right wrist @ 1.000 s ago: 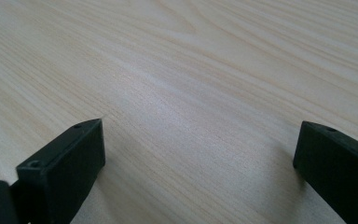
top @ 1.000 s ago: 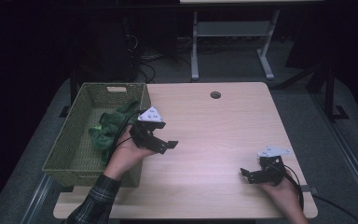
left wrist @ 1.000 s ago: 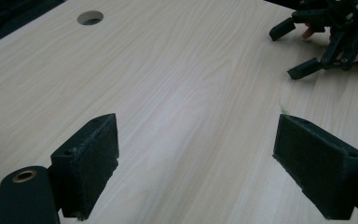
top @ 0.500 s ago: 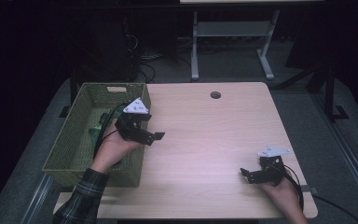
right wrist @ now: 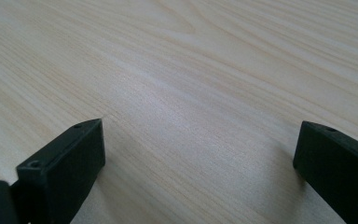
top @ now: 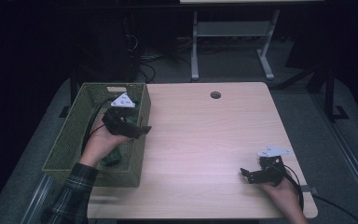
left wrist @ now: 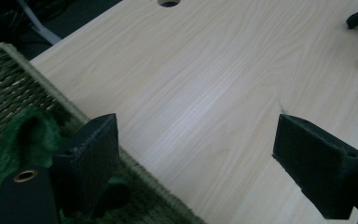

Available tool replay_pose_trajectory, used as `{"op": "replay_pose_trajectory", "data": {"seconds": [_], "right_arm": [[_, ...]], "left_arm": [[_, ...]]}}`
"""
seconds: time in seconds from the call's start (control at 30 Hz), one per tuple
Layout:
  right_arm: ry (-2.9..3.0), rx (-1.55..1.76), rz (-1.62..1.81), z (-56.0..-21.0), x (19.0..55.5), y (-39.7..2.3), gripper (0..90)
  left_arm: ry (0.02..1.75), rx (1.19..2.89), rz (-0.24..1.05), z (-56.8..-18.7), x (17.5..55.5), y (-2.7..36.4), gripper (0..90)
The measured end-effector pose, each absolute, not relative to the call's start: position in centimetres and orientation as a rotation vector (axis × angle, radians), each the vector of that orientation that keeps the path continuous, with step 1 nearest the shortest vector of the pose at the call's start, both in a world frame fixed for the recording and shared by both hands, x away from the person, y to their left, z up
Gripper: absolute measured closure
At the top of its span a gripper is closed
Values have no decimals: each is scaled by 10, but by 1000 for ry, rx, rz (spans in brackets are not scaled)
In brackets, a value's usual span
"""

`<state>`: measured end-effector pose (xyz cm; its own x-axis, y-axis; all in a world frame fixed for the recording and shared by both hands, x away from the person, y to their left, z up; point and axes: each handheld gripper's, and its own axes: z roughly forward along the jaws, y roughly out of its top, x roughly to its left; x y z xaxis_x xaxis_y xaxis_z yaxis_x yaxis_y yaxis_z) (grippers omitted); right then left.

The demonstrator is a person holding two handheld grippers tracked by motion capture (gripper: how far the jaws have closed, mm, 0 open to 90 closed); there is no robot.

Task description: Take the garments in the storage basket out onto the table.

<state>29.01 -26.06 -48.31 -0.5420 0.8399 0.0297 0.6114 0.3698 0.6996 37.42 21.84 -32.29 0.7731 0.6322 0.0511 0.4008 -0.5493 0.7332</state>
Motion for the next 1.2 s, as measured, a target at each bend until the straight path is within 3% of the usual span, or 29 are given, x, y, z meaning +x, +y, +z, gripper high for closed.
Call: {"op": "replay_pose_trajectory", "data": {"seconds": [0.73, 1.2], "right_arm": [[2301, 1270, 964, -483, 290, -261, 16], [2302, 1271, 964, -483, 290, -261, 16]], "left_arm": [[907, 2264, 524, -334, 403, 274, 209], [991, 2334, 527, -358, 418, 293, 268]]}}
